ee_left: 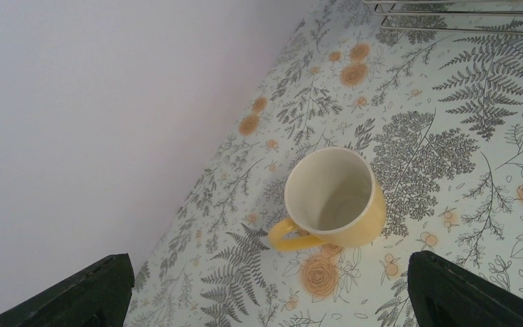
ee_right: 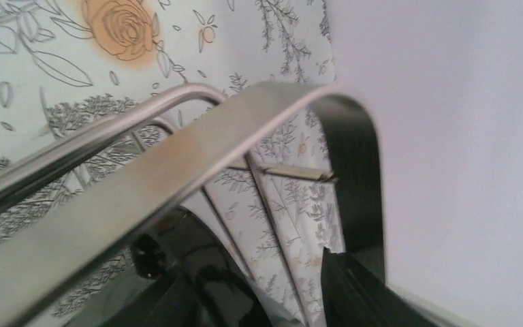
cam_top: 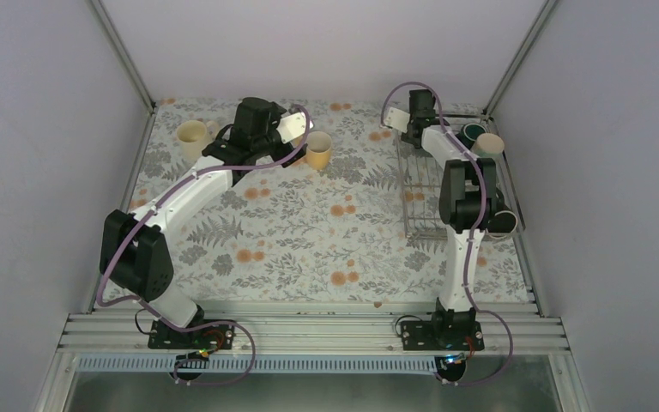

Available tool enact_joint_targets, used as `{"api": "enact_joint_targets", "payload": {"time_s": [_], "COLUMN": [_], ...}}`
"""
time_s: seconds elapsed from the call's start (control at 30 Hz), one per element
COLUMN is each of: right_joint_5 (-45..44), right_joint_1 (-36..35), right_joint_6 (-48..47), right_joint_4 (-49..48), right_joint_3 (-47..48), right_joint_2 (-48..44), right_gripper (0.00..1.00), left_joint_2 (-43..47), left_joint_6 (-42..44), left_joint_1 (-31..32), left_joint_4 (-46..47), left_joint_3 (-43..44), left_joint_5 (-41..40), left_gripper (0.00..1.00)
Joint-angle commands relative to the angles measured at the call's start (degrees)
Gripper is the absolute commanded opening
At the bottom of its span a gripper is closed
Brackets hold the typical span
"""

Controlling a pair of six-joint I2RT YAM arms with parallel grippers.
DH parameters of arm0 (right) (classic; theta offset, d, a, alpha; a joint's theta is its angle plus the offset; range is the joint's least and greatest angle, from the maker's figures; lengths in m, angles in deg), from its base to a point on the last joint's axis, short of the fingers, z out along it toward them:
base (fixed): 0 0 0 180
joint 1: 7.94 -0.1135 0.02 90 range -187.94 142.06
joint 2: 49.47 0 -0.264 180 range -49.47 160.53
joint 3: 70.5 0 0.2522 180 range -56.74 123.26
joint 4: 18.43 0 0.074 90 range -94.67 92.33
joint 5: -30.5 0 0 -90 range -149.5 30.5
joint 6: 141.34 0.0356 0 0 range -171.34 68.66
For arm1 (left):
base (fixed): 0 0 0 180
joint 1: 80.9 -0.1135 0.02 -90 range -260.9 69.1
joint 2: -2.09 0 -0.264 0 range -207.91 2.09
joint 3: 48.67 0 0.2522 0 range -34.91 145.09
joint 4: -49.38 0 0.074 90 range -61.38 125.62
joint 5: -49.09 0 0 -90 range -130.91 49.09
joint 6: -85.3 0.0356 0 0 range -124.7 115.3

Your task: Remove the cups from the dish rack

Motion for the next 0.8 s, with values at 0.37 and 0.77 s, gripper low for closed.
{"api": "enact_joint_targets", "payload": {"time_s": [0.37, 0.77], "right_joint_5": [0.12, 7.79], "right_joint_1": [-0.24, 1.47], "right_joint_6": [2.63, 6.81], "right_joint_4": [-2.09, 8.25], "right_joint_3": [1.83, -1.88], "right_joint_2": [-1.47, -13.01], "right_gripper": [0.04, 0.04], "left_joint_2": [0.61, 0.89], "left_joint_6": [-1.96, -2.92], "left_joint_1": [-0.37, 0.12], "left_joint_4": [0.15, -1.48], "left_joint_3": [0.46, 2.37], "left_joint_5": [1.88, 4.55], "left_gripper": [1.00, 1.00]}}
